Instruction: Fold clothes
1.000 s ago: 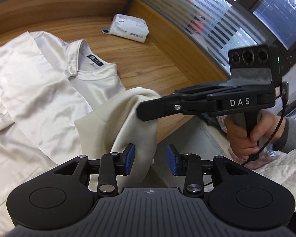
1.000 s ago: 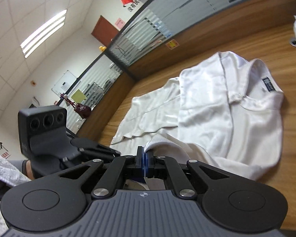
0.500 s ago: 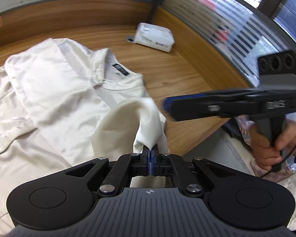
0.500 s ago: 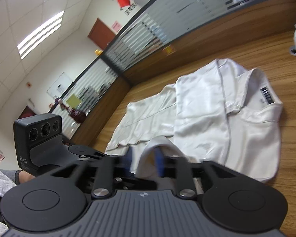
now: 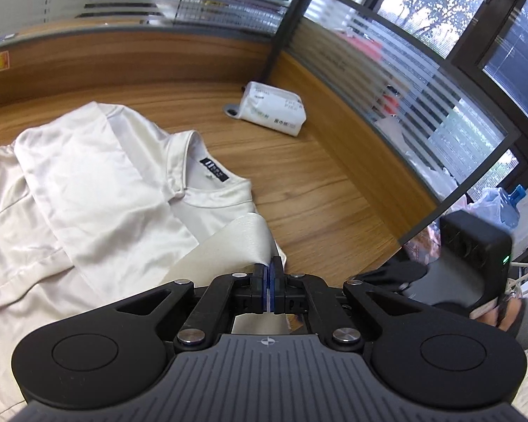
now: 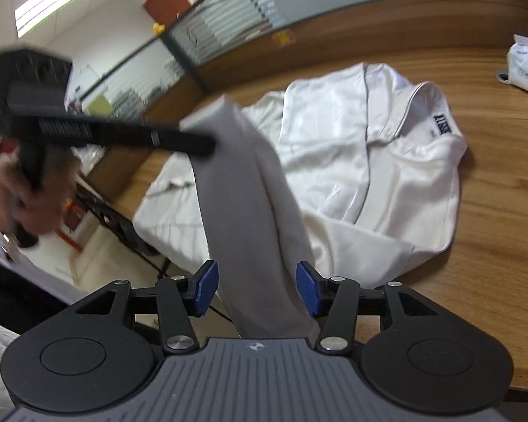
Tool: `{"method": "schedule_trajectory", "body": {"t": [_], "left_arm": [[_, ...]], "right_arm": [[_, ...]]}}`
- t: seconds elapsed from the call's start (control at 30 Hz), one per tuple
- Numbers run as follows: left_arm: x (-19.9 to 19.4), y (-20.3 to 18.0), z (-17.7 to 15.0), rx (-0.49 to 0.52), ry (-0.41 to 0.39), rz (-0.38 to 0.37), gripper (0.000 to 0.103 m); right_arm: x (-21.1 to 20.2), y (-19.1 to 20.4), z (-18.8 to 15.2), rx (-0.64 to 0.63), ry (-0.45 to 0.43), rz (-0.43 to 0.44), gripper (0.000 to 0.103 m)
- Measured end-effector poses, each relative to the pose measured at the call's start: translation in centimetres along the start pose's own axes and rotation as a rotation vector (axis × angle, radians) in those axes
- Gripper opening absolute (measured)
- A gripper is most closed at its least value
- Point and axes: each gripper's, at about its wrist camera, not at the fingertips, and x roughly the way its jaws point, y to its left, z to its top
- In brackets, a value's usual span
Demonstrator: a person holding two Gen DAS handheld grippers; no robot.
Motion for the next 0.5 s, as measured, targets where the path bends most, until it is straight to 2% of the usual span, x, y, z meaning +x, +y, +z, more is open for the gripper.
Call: {"method": "schedule_trajectory", "body": {"t": [0.23,0.3,0.37,0.43,0.5], "left_arm": [[-0.6,0.1,0.4,-0.002,-0.017,0.011,0.002],[-0.6,0.3,0.4,-0.001,-0.019,0.027,0.002],[-0.5,0.7,0.5,-0.011,-0.021,0.033,0.002],[-0.4,1.1,0.6,-0.017,-0.02,0.04,0.002],[-0.1,1.5,0.6,-0.019,-0.017,0.065,0.003]], "right_arm": [[2.1,0.3,-0.4,-0.04,0.042,0.006,0.054],[2.5,0.5,-0.2,-0.041,0.06,0.014,0.044],[2.5,0.6,0.0,-0.046,0.066,0.02,0.019],[2.3,0.9,0.2,-0.055,0.07,0.035,0.006],[1.9,1.1,0.4,-0.059,0.062,0.054,0.002]]}}
